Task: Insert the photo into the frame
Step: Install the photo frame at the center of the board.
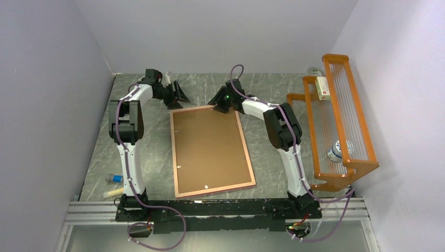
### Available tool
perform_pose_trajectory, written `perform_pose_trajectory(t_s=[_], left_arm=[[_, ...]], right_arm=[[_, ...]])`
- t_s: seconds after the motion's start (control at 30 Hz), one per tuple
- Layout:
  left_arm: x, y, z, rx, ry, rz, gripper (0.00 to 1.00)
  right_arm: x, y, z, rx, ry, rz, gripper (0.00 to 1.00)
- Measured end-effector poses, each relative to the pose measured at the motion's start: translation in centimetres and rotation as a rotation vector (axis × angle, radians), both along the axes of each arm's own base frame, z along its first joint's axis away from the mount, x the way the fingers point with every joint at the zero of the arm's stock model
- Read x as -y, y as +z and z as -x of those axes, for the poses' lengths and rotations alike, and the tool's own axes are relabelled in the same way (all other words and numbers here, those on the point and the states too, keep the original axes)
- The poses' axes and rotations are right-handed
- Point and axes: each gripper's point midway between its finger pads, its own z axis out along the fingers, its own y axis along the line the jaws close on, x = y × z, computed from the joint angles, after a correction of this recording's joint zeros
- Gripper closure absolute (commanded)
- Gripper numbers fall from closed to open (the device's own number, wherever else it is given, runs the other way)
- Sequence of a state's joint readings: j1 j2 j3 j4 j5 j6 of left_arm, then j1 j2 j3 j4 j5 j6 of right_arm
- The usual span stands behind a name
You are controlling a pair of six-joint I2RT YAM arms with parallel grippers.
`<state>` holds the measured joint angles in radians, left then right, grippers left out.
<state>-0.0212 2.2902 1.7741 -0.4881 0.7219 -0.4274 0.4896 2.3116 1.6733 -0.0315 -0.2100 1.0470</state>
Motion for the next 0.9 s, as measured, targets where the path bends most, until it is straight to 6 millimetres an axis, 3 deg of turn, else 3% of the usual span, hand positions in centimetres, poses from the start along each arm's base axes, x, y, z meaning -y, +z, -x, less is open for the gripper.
perform_pose_trajectory(t_s=[0.27,0.43,0.63,0.9], left_arm=[[-0.3,1.5,-0.9,0.002,0.019,-0.024,0.30],[-0.7,2.7,-1.9,0.035,0.035,-0.039,0.30],[-1.4,2.4,-1.7,0.006,0.061,-0.072,0.30],[-4.2,0.6,-0.3,-0.081,0.147,-0.168,0.29]], right_arm=[[0.2,0.3,-0.3,0.021,0.019,0.017,0.46],[1.4,0.5,-0.2,0.020,0.011,0.103,0.46],[2.2,0.1,0.3,-0.003,0.012,0.142,0.59],[1.1,0.5,0.9,-0.013,0.074,0.090,0.70]])
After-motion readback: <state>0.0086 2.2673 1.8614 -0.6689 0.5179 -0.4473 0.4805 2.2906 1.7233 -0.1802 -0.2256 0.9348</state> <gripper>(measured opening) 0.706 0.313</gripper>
